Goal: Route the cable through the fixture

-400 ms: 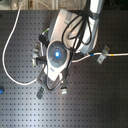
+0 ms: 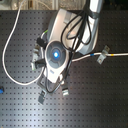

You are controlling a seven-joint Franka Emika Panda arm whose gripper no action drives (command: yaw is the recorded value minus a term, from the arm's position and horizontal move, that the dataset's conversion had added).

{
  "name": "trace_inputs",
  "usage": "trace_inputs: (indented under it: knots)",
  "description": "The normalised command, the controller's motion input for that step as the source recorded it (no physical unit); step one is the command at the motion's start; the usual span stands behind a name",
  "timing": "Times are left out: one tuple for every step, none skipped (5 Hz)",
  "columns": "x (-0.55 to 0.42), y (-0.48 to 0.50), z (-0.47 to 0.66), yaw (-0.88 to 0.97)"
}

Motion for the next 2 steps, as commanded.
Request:
trace_inputs:
  knots:
    - [-0.001, 0.001, 0.27, -0.84]
    - [0.002, 0.0, 0.29, -1.0]
